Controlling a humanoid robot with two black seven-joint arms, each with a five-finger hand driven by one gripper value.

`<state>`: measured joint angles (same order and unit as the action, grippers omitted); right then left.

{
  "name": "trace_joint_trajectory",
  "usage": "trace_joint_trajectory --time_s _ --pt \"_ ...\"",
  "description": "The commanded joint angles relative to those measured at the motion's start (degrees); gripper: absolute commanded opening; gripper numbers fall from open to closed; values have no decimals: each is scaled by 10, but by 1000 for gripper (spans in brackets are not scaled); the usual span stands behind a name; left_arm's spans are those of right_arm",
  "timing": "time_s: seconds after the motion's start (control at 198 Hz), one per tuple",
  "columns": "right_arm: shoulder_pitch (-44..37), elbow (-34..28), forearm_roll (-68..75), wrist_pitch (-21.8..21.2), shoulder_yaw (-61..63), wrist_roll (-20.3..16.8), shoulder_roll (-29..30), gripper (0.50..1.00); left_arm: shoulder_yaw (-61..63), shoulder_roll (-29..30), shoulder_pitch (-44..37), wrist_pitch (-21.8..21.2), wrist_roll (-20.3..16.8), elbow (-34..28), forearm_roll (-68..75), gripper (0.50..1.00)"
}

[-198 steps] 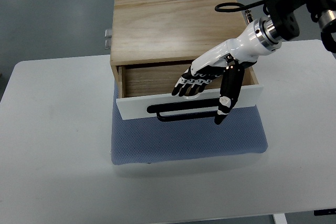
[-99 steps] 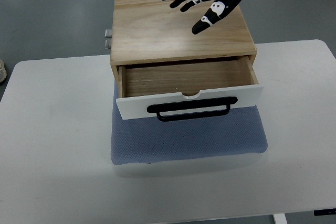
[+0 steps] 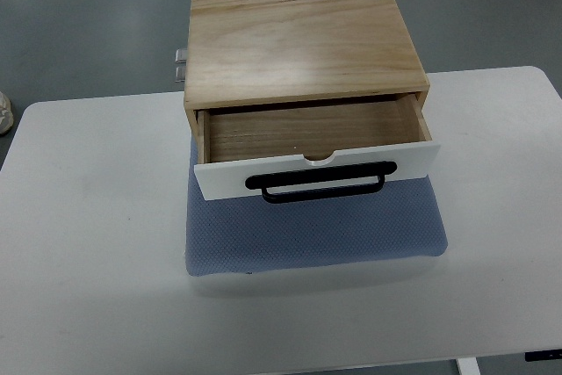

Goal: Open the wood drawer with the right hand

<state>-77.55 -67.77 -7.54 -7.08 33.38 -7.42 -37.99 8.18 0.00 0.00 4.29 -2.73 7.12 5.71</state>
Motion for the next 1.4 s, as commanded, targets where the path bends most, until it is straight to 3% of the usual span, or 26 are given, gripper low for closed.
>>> trace_joint_trajectory --time_s 0.0,0.369,0.582,0.774,1.396 --pt "33 42 -21 19 61 9 37 942 0 0 0 0 0 0 0 1000" --pt "93 177 -59 55 164 94 107 942 0 0 0 -1 0 0 0 1000" --pt "115 248 -58 93 186 100 138 942 0 0 0 0 0 0 0 1000" --pt "148 306 -57 95 198 112 170 944 0 0 0 0 0 0 0 1000" --pt "222 326 -57 95 266 125 238 944 0 0 0 0 0 0 0 1000"
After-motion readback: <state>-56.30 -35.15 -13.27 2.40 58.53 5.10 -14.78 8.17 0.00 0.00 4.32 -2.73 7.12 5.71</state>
